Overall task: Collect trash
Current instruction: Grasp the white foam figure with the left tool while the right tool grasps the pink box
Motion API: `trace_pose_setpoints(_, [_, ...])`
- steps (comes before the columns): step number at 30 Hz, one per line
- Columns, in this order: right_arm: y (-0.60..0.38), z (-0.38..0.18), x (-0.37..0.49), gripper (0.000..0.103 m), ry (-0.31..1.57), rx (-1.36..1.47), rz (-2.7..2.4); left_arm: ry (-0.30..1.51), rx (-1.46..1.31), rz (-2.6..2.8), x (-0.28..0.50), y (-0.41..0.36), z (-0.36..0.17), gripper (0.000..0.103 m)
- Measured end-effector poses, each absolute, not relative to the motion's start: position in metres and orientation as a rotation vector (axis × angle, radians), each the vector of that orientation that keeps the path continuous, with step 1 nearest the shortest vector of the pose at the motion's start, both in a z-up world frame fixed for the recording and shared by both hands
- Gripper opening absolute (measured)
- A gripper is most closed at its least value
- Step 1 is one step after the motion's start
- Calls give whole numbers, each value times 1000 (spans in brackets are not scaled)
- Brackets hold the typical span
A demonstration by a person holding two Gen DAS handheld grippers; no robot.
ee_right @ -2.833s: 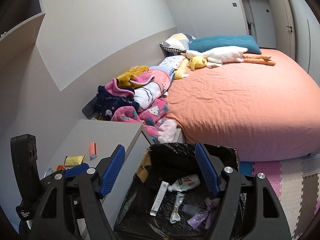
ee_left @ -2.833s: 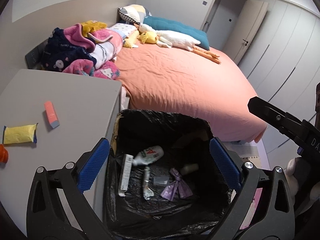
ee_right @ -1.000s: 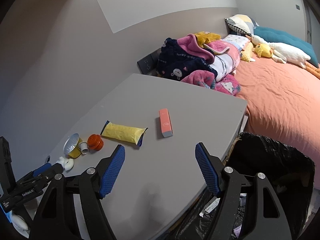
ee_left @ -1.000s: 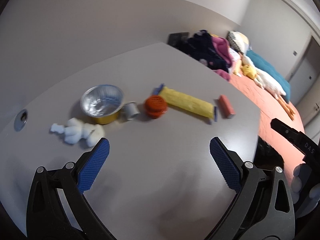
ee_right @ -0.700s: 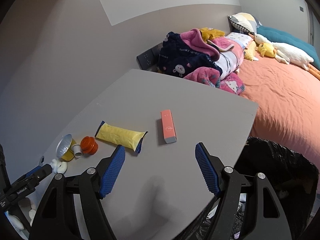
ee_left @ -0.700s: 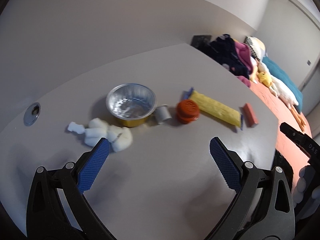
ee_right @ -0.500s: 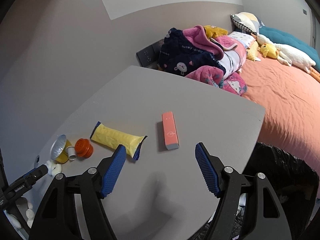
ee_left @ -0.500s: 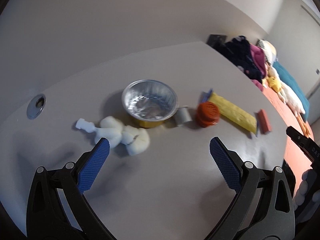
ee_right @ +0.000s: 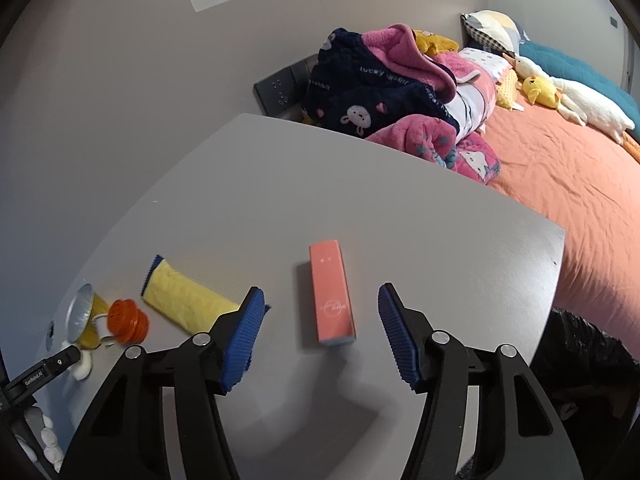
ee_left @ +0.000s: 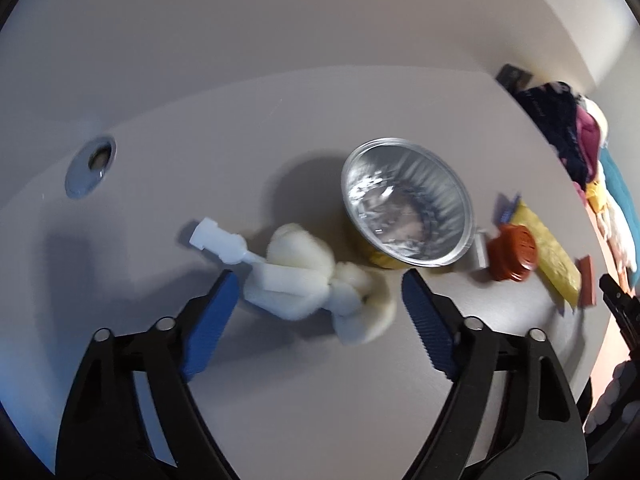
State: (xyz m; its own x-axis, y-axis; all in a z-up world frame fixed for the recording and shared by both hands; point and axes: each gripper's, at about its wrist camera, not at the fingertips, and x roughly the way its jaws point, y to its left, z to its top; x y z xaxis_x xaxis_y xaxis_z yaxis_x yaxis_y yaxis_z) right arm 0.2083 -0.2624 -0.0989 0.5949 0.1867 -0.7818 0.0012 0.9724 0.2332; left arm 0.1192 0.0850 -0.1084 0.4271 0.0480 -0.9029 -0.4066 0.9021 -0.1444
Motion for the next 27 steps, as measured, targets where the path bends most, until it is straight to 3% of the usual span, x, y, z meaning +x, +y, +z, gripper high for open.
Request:
trace_pose_setpoints(9, [-262,-114,231,49,961,202,83,1115,-400,328,125,90,-111,75])
trace_pose_setpoints(14, [-263,-118,234,45,968,177,76,1092,-440,325,127,97,-110,67])
trace_pose_setpoints(20, [-254,-119,228,22,967,67,49,1078,-417,310,125,97,-108,61])
trace_pose_setpoints(27, [-258,-116,217,21,991,147,81,1018,-468,303,116,108,-108,51])
